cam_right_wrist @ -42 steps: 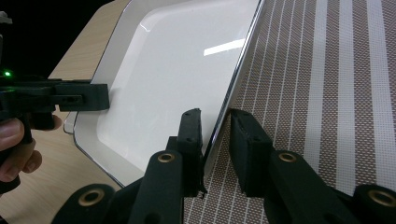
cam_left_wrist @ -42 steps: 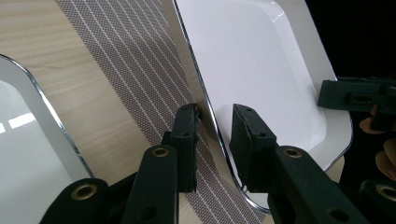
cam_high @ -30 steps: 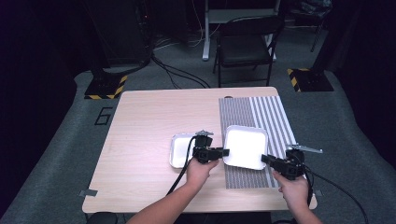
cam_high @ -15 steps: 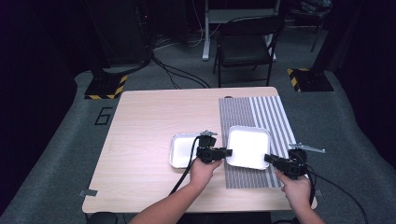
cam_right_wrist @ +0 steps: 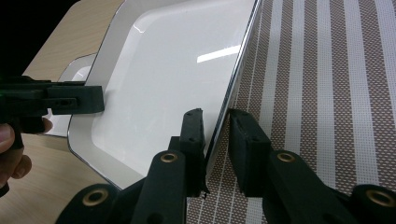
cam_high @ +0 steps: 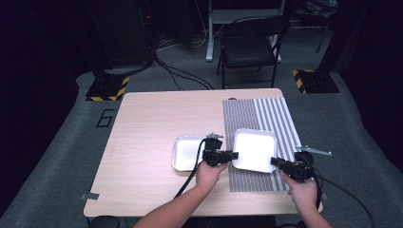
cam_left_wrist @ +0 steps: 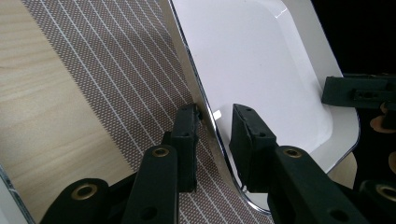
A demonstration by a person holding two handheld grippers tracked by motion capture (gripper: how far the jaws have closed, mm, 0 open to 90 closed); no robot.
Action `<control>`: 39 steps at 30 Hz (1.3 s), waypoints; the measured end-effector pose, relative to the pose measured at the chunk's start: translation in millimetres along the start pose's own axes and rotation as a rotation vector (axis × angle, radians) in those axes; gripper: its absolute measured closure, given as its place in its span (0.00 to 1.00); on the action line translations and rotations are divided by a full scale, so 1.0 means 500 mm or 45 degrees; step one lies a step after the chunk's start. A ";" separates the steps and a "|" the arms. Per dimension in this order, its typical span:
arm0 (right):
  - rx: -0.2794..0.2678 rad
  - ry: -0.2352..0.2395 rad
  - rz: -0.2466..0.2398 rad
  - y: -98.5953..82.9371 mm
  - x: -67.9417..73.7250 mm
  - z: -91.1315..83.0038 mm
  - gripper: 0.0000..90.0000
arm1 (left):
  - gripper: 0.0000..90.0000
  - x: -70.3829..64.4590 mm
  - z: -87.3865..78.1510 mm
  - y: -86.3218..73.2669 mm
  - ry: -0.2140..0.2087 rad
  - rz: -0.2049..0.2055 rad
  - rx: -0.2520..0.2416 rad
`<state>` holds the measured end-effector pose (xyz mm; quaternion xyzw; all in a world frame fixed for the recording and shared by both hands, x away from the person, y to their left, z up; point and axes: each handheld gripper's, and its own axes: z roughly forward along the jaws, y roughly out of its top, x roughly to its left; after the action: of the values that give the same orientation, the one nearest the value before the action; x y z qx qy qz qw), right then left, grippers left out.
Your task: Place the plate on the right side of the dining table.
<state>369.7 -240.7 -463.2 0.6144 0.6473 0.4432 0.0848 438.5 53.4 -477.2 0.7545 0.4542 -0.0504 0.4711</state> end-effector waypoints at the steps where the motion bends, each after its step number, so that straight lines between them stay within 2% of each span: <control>1: 0.002 -0.001 0.006 0.000 0.000 0.000 0.84 | 0.79 0.001 0.002 0.000 0.001 0.009 0.000; 2: 0.001 -0.003 0.004 -0.001 -0.003 0.000 0.84 | 0.79 -0.001 0.005 0.000 0.001 -0.003 0.000; 7: 0.001 -0.008 0.009 0.002 -0.011 0.000 0.84 | 0.79 0.000 0.015 0.000 0.001 0.011 0.006; 25: 0.016 -0.021 0.011 0.008 -0.036 0.017 0.84 | 0.79 0.006 0.040 0.005 0.000 -0.016 -0.004; 36: 0.022 -0.051 0.006 0.014 -0.046 0.025 0.85 | 0.79 0.008 0.051 0.006 0.012 -0.008 -0.007; 39: 0.026 -0.055 0.008 0.016 -0.048 0.028 0.85 | 0.79 0.009 0.054 0.006 0.013 -0.020 -0.012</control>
<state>390.1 -256.3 -476.3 0.6267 0.6478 0.4235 0.0910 453.0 35.4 -492.5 0.7489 0.4627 -0.0480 0.4719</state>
